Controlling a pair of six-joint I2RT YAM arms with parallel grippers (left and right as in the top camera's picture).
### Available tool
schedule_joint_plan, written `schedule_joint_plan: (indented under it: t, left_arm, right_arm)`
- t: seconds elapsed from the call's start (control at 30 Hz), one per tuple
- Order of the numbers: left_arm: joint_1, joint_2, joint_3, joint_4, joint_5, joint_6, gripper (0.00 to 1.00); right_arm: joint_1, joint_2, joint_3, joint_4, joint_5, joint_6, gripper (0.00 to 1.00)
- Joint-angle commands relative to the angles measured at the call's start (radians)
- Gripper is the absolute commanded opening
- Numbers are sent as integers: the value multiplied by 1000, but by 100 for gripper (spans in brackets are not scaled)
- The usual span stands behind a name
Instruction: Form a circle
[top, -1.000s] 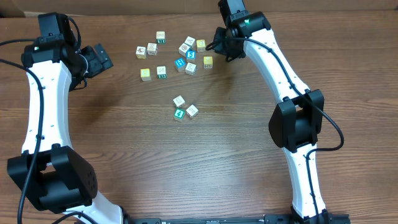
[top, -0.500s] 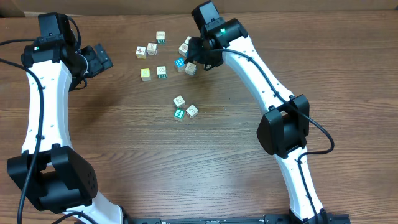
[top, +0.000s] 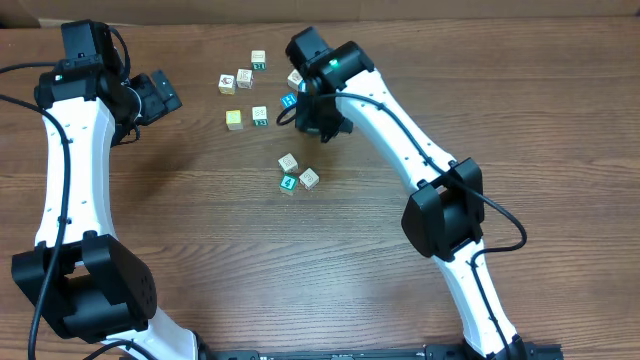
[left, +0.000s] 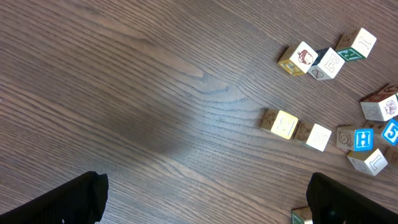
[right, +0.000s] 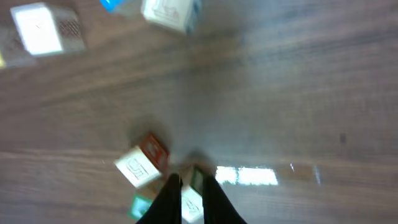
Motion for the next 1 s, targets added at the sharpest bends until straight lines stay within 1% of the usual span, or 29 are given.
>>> schedule_joint_plan:
  t: [0.0,0.17,0.33,0.43,0.47,0.5,0.53,0.6,0.63,0.7,0.83,0.97]
  left_arm:
    - [-7,6,0,1,3,-6,100]
    - [-7,6,0,1,3,-6,99]
    - [-7,6,0,1,3,-6,100]
    - [-7,6,0,1,3,-6,100]
    - [-7,6,0,1,3,-6,99]
    - [-7,6,0,1,3,-6,99]
    - [-7,6,0,1,3,-6,99]
    - [-7,6,0,1,3,-6,99]
    - [-7,6,0,1,3,-6,100]
    - [-7,6,0,1,3,-6,100]
    - [-7,6,0,1,3,-6,99]
    - [-7,6,0,1,3,-6,100]
  right_arm:
    - [-5,-38,-17,-30,17,13,10]
    - [12,-38,-58,-37,17,15,8]
    - [30,-38,-129,1,18,29,8]
    - [31,-38,-157,34,17,69,17]
    - [31,-38,-162,43,17,87,30]
    - [31,-38,-164,49,17,101,35]
    - [31,-38,-165,49,16,117,38]
    - [31,-38,-165,44,16,145,38]
    - [32,-38,-165,42,14,161,41]
    - [32,-38,-165,31,14,213,43]
    - [34,-38,-167,17,10,331,44]
    - [43,-38,-167,24,-9,371,45]
